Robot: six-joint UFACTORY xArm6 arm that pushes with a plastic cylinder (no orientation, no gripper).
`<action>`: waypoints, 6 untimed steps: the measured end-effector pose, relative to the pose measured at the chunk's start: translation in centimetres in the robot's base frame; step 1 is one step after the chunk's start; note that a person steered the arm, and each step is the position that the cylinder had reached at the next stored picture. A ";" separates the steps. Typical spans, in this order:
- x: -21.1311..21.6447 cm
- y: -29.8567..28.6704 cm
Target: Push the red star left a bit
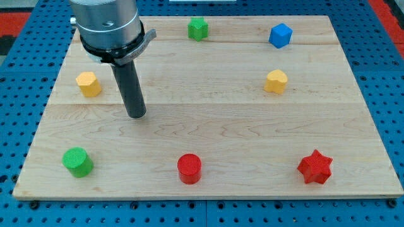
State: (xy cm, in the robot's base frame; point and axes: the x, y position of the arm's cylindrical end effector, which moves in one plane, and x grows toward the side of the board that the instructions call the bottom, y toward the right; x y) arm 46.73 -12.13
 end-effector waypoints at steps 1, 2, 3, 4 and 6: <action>-0.3 11.7; -0.3 23.3; 1.6 37.3; 12.1 41.2; 13.1 32.8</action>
